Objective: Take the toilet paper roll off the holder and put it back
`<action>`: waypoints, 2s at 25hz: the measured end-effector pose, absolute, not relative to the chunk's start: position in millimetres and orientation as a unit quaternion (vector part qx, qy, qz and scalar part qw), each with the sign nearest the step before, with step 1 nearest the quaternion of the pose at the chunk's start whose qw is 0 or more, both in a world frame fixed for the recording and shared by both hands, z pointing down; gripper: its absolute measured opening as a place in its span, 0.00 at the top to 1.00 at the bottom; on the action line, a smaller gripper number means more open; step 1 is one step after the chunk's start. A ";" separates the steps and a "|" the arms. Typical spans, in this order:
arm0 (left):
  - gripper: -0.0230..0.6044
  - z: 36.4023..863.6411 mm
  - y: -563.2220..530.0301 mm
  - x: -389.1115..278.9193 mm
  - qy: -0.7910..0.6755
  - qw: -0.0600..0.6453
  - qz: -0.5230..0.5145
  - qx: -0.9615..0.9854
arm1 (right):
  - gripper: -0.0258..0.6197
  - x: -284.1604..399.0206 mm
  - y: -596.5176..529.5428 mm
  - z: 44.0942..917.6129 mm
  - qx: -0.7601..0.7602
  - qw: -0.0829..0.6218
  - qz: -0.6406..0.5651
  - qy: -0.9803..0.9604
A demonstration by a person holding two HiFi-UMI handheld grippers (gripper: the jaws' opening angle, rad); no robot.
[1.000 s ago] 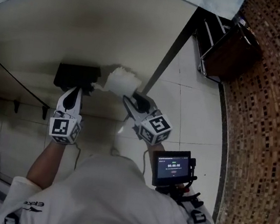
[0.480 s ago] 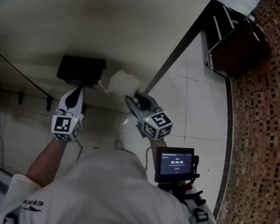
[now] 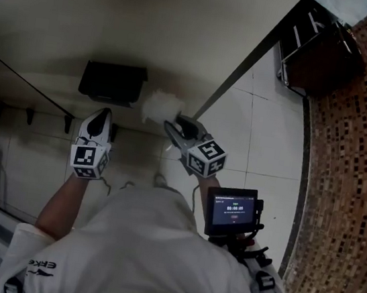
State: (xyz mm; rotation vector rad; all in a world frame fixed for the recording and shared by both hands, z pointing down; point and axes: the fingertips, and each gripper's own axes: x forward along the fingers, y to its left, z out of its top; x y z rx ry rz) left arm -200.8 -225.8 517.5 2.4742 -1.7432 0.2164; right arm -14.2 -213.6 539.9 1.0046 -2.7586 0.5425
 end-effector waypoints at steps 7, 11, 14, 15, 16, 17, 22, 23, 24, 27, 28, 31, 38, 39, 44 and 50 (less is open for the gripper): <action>0.96 551.7 -235.8 -224.0 -0.577 0.065 0.103 0.808 | 0.73 -20.9 -218.4 543.8 0.334 0.082 0.184 -0.921; 0.96 575.6 -244.9 -235.6 -0.573 0.081 0.126 0.806 | 0.73 -22.0 -221.0 546.9 0.333 0.083 0.183 -0.921; 0.93 590.8 -248.6 -241.9 -0.560 0.093 0.147 0.810 | 0.73 -24.8 -219.4 549.1 0.331 0.084 0.186 -0.921; 0.89 595.2 -250.9 -243.8 -0.555 0.095 0.153 0.812 | 0.73 -25.8 -219.5 550.3 0.331 0.085 0.187 -0.921; 0.85 599.3 -253.8 -245.5 -0.550 0.097 0.159 0.815 | 0.73 -26.6 -219.9 551.5 0.330 0.086 0.188 -0.921; 0.81 603.0 -257.2 -246.9 -0.544 0.098 0.164 0.817 | 0.73 -27.0 -220.4 552.5 0.330 0.087 0.189 -0.921; 0.64 606.4 -272.0 -248.0 -0.502 0.088 0.185 0.840 | 0.73 -31.1 -222.3 552.3 0.327 0.088 0.188 -0.922; 0.63 605.3 -274.5 -245.5 -0.494 0.082 0.190 0.845 | 0.73 -30.0 -224.1 551.8 0.326 0.087 0.188 -0.922; 0.63 604.5 -276.3 -242.1 -0.485 0.076 0.195 0.849 | 0.73 -28.2 -225.6 551.4 0.325 0.085 0.189 -0.923; 0.64 601.0 -276.3 -232.9 -0.464 0.064 0.204 0.859 | 0.73 -24.9 -226.0 550.6 0.324 0.077 0.192 -0.923; 0.65 600.7 -275.3 -231.6 -0.460 0.059 0.207 0.862 | 0.73 -25.0 -225.5 550.7 0.322 0.075 0.193 -0.924; 0.69 601.3 -272.2 -233.1 -0.453 0.047 0.218 0.863 | 0.73 -26.6 -223.6 551.1 0.317 0.072 0.196 -0.925; 0.73 600.6 -258.3 -235.6 -0.442 0.048 0.223 0.868 | 0.73 -30.5 -222.8 548.6 0.294 0.064 0.195 -0.933; 0.73 600.6 -255.3 -236.4 -0.440 0.050 0.225 0.868 | 0.73 -31.2 -222.6 548.5 0.291 0.062 0.197 -0.934; 0.73 594.2 -241.6 -235.8 -0.420 0.060 0.232 0.875 | 0.73 -32.0 -223.5 550.3 0.275 0.053 0.201 -0.939; 0.73 581.8 -220.6 -236.4 -0.388 0.068 0.245 0.886 | 0.73 -39.6 -222.9 546.6 0.247 0.041 0.199 -0.947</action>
